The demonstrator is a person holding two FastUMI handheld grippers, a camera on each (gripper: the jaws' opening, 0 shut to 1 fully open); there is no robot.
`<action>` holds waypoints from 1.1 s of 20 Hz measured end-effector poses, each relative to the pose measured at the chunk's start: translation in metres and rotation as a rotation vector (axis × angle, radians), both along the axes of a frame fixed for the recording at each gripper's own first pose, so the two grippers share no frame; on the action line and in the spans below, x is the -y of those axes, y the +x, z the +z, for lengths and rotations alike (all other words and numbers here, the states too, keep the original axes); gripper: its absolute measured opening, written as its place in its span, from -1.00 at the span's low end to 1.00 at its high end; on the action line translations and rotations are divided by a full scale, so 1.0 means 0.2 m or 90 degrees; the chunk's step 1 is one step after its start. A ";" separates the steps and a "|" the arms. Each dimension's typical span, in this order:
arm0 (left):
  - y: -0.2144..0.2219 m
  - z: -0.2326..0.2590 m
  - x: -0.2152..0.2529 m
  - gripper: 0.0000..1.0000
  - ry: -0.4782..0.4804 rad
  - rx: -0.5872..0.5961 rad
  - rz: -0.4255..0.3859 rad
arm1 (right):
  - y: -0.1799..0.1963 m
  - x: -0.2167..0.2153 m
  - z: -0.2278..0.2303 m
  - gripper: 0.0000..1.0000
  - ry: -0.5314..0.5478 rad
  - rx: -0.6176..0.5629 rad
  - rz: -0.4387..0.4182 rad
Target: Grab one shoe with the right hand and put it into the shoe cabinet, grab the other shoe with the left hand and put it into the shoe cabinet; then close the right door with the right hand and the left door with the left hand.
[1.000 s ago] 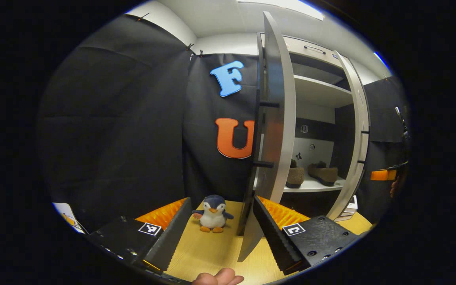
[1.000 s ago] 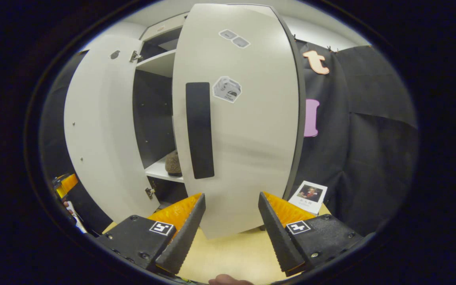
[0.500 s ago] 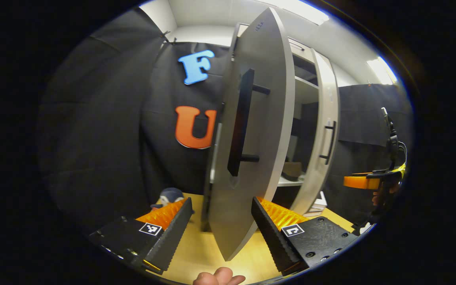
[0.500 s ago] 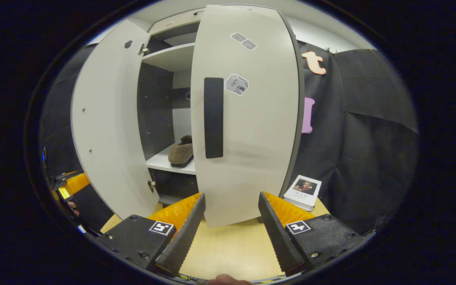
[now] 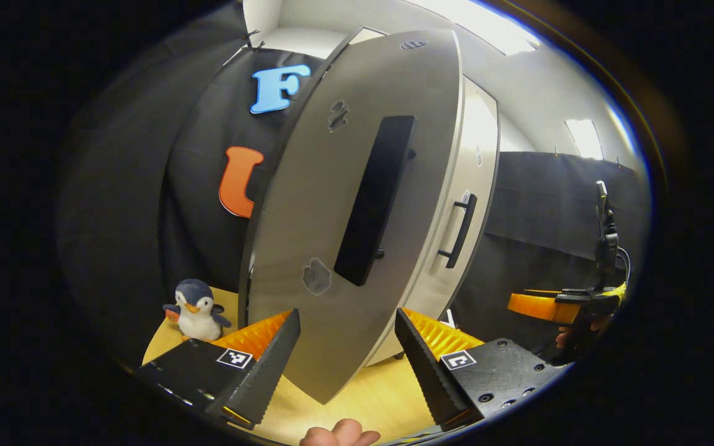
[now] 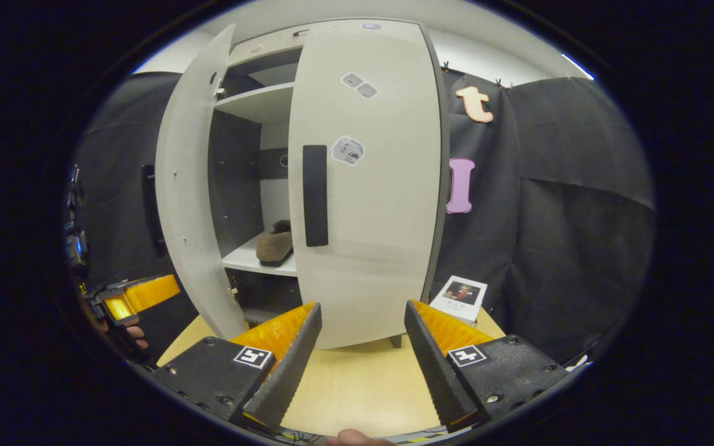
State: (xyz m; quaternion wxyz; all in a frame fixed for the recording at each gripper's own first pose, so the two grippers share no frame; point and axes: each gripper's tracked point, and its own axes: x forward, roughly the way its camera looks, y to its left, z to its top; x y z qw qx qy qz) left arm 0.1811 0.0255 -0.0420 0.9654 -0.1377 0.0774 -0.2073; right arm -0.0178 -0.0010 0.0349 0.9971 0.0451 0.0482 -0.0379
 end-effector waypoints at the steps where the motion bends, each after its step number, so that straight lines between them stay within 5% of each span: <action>1: 0.01 0.02 0.04 0.89 0.006 0.000 -0.001 | 0.00 0.02 0.00 0.78 0.003 0.002 0.005; 4: 0.03 0.11 0.13 0.89 0.027 0.034 0.017 | 0.02 0.07 -0.01 0.78 0.007 0.007 0.029; 11: -0.03 0.02 0.25 0.89 0.085 -0.009 0.150 | 0.12 0.31 -0.03 0.78 -0.012 0.012 0.070; 17: -0.08 0.07 0.22 0.91 0.153 -0.005 0.256 | 0.24 0.39 0.03 0.78 -0.116 0.093 0.083; 22: -0.09 0.10 0.26 0.89 0.177 0.031 0.221 | 0.31 0.27 0.02 0.77 -0.115 0.088 0.092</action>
